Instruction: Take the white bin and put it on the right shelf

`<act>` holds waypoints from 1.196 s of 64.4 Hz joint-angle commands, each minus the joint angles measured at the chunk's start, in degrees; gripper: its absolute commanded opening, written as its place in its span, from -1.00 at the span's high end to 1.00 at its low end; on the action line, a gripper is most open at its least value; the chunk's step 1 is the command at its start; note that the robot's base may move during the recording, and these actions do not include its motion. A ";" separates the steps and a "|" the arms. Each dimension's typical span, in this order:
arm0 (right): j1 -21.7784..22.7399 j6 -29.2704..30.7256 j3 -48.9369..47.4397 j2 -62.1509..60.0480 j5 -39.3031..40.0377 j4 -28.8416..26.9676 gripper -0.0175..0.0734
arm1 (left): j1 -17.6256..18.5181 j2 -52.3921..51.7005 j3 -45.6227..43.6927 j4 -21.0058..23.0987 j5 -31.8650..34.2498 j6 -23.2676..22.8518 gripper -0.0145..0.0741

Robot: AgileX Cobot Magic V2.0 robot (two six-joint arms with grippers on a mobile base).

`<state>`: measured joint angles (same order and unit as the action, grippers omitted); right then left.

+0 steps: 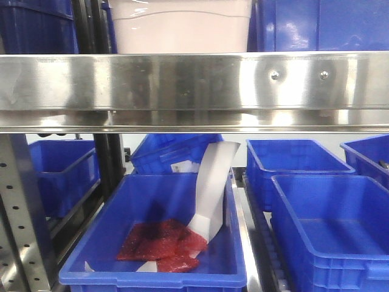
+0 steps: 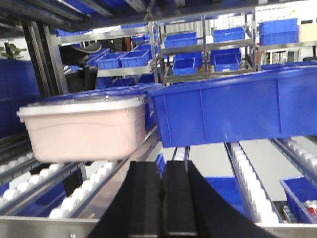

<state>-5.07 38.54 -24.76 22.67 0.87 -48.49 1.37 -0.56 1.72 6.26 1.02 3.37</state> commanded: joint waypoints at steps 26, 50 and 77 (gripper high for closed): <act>6.00 -47.66 6.26 -3.95 -0.19 49.30 0.44 | -0.02 -0.53 1.14 0.49 5.01 0.02 0.94; 13.48 -46.63 19.51 -17.80 -0.07 51.38 0.44 | -0.02 -0.53 1.14 0.49 5.01 0.02 0.94; 13.42 -43.15 26.19 -23.72 -1.42 51.33 0.44 | -0.02 -0.53 1.14 0.49 5.01 0.02 0.94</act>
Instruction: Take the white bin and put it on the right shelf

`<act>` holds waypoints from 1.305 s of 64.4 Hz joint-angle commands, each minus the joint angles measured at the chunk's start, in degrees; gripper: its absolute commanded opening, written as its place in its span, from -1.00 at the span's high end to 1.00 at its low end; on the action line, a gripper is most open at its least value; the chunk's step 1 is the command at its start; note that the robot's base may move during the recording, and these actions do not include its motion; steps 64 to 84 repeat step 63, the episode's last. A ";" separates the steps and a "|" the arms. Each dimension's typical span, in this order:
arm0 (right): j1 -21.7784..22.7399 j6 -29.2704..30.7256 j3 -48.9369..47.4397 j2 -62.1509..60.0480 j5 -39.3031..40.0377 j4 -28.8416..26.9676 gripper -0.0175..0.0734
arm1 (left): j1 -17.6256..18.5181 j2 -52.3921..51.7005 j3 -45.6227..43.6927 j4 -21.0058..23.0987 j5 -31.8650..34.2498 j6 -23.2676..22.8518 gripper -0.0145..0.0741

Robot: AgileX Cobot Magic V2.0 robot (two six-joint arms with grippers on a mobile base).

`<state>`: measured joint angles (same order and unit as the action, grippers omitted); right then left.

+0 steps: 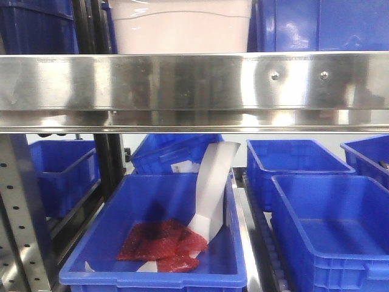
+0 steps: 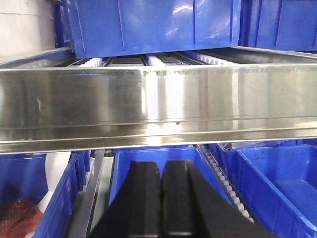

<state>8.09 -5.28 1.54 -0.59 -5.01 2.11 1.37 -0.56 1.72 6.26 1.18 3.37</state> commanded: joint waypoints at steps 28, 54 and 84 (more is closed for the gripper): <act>0.25 0.68 -0.10 -0.46 4.51 0.73 0.44 | -0.02 -0.53 1.14 0.49 4.84 0.02 0.94; 0.25 0.68 -0.10 -0.46 4.51 0.73 0.44 | -0.02 -0.53 1.14 0.49 4.84 0.02 0.94; 0.25 0.68 -0.10 -0.46 4.51 0.73 0.44 | -0.02 -0.53 1.14 0.49 4.84 0.02 0.94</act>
